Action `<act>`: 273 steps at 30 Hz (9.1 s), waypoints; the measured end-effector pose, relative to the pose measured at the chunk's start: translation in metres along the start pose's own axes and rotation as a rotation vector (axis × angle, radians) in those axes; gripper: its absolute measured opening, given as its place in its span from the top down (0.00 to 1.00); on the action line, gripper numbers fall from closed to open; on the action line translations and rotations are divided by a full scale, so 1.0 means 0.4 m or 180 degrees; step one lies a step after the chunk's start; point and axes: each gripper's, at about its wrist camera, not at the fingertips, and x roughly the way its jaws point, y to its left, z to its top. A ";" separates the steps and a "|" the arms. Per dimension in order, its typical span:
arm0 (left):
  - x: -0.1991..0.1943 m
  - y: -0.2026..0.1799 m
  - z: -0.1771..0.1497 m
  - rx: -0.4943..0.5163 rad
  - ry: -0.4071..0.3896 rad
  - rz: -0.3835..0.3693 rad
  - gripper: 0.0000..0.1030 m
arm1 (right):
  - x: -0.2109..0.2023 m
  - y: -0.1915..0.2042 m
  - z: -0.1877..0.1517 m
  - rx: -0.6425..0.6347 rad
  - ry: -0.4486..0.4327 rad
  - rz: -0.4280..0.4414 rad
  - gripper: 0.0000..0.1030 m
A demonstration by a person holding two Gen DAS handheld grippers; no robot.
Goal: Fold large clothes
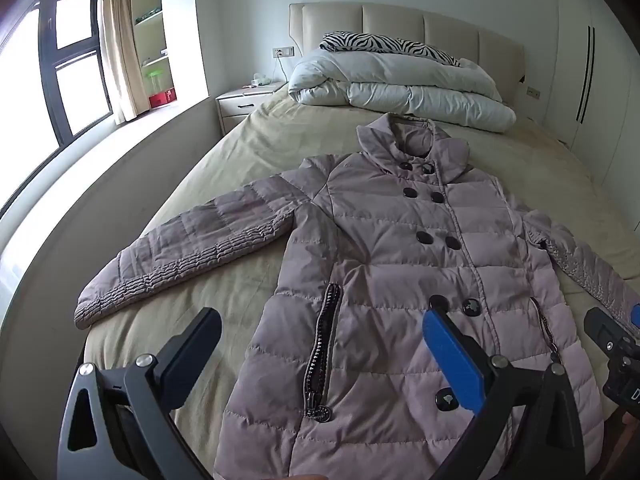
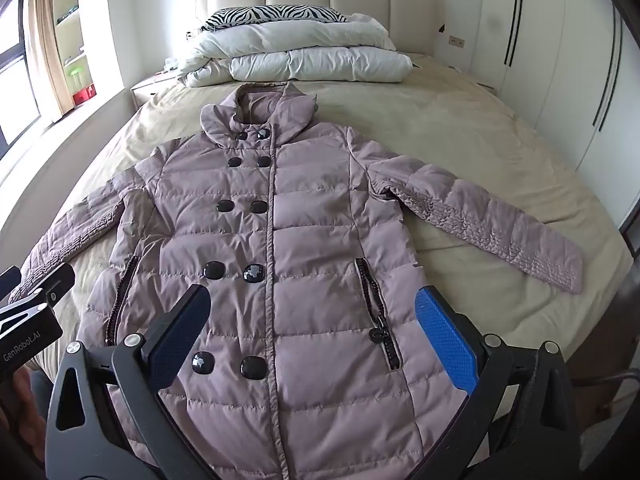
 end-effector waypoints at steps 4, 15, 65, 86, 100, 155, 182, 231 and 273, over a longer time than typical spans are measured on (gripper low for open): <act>0.000 0.000 0.000 0.0003 -0.0002 -0.0005 0.00 | 0.008 0.000 -0.007 0.0002 0.0007 -0.0006 0.00; 0.000 0.000 0.000 0.0004 0.0005 0.0003 0.00 | 0.009 0.002 -0.008 -0.0005 0.0017 -0.0002 0.00; 0.000 0.000 0.000 0.0000 0.0030 -0.0004 0.00 | 0.025 0.009 -0.022 -0.0029 0.0038 -0.0014 0.00; 0.001 -0.011 -0.011 -0.0018 0.0050 -0.0104 0.00 | 0.030 0.010 -0.021 -0.0021 0.0059 -0.0015 0.00; 0.147 -0.017 -0.073 -0.0238 0.0782 -0.0855 0.00 | 0.102 -0.322 -0.049 0.0974 0.0082 0.0376 0.00; 0.201 0.093 -0.048 -0.0815 0.0493 -0.1527 0.00 | 0.379 -0.020 0.078 -0.0136 0.0074 0.0818 0.70; 0.475 -0.366 0.014 -0.0966 0.1616 -0.2555 0.43 | 0.419 -0.407 -0.275 0.1472 0.0193 0.1917 0.37; 0.620 0.267 0.366 -0.1747 0.0474 -0.1731 0.88 | 0.854 -0.447 0.042 0.3654 0.0163 0.2651 0.19; 0.692 0.058 0.371 -0.0604 0.0417 -0.0959 0.60 | 0.800 -0.423 0.278 0.2265 0.0037 0.1809 0.26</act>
